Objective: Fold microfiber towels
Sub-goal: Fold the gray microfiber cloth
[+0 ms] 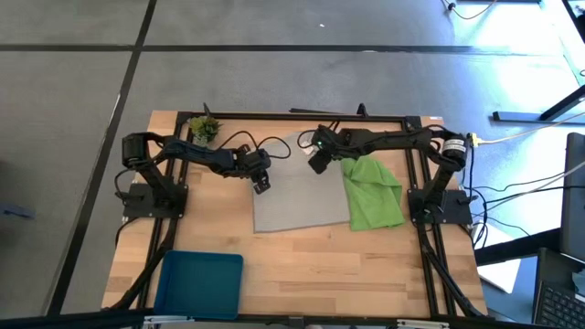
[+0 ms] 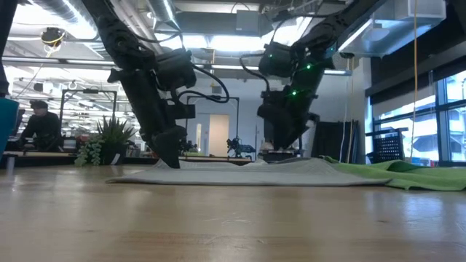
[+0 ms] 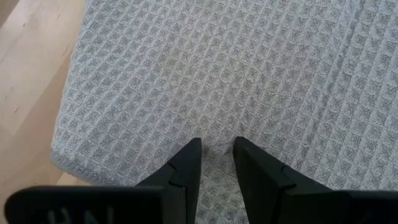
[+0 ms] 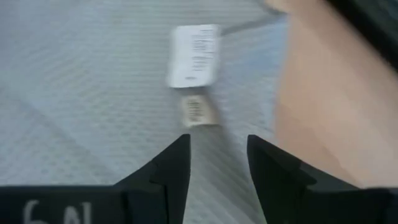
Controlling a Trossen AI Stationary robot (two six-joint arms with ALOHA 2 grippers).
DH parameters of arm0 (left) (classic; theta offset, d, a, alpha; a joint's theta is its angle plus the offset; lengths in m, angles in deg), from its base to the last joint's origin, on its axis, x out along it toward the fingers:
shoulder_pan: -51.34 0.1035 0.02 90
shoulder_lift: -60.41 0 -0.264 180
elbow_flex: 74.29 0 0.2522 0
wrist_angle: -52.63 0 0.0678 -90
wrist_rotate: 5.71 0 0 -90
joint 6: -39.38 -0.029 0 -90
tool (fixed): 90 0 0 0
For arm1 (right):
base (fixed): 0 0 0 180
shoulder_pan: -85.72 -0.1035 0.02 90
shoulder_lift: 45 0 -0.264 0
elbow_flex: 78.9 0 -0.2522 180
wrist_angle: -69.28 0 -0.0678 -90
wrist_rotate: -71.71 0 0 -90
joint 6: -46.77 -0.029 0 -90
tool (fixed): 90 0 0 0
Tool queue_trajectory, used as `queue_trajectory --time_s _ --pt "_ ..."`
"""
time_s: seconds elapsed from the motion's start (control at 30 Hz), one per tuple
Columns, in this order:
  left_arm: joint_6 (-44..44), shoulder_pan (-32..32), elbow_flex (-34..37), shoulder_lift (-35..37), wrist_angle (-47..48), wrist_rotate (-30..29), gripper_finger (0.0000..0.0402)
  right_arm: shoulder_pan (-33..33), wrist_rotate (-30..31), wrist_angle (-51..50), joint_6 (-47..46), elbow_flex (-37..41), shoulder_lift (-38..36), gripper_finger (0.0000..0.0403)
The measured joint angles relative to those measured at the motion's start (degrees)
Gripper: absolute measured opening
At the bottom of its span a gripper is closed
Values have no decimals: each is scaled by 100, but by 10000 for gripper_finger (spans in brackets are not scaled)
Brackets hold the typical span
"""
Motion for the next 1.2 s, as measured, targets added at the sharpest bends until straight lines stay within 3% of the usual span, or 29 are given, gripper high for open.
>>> queue_trajectory --time_s 0.2,0.7,0.97,1.2 --pt "0 0 0 0 0 19 92 127 -272 125 609 0 314 158" --pt "4 0 0 0 -2 44 92 490 347 270 1514 0 461 158" --pt "7 0 0 0 -2 44 92 684 745 284 1491 0 461 158" --pt "11 0 0 0 -1 44 92 932 1317 243 917 0 461 158"
